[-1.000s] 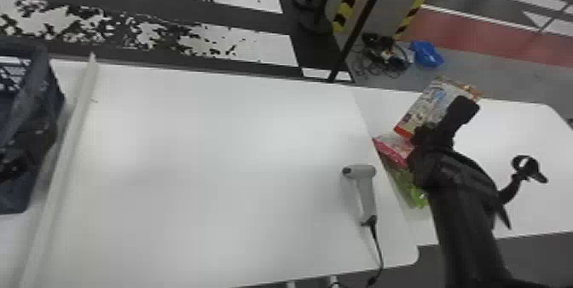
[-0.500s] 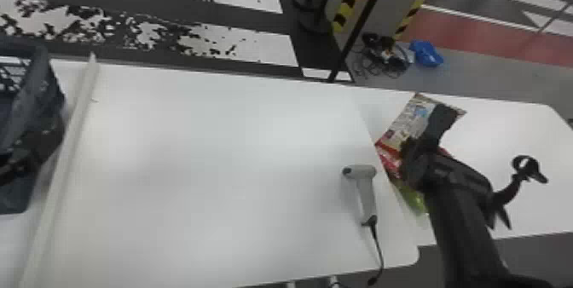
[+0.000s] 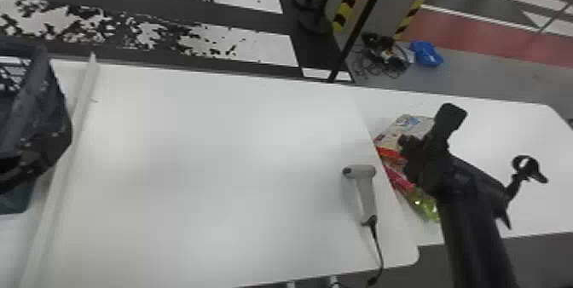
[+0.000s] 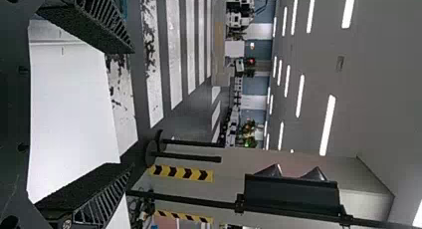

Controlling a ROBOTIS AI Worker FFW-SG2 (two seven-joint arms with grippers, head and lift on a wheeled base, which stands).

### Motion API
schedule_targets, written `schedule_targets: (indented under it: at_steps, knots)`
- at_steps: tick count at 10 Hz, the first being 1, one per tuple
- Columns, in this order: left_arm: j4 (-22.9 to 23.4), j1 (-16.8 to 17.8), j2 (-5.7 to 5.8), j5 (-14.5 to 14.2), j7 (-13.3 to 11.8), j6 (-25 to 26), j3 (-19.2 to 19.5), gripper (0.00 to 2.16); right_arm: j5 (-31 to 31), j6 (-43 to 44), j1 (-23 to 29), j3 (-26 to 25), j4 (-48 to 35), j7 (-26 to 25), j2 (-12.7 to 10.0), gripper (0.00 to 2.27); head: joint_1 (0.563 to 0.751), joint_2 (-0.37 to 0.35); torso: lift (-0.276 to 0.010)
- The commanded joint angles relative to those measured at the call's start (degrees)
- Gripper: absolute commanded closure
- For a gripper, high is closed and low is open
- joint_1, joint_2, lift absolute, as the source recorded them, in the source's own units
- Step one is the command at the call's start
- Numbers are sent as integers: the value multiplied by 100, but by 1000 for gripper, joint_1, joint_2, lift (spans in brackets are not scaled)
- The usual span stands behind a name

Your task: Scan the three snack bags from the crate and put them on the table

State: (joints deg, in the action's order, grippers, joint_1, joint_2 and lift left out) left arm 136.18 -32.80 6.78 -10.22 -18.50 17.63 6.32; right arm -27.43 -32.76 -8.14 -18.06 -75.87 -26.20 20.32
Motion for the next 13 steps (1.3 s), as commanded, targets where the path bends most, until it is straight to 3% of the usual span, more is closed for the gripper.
schedule_targets:
  at_steps: [1,3,5,7,8,10,12,13]
  knots:
    - [5,10,-10,29,13,8,-61,56,-25,10,515,-66,-983,-52,-46,36,695,-350,-94]
    - [5,19,-19,29,22,8,-105,56,-201,-394,1367,-154,-2591,-43,-125,49,695,-350,-94]
    - [23,19,-54,20,197,26,-202,56,-140,-992,2202,-31,-4446,230,-573,70,695,-350,-94]
    - [32,-7,-133,-24,356,131,-202,56,423,-1431,2817,673,-5781,924,-1118,90,695,-308,-94]
    - [40,-86,-142,-24,443,114,-193,60,933,-1414,3020,1279,-6036,977,-1399,90,695,-232,-94]
    - [102,-385,-150,-24,654,-45,-193,60,1794,-1027,3380,2316,-6063,1117,-1654,90,695,-120,-94]
    - [137,-833,-150,-50,716,-537,-228,63,2471,-306,3802,3116,-6019,1109,-1610,90,695,-6,-94]
    - [216,-1053,-150,-50,795,-660,-237,60,2497,-131,3978,3213,-6045,1091,-1566,90,695,36,-94]
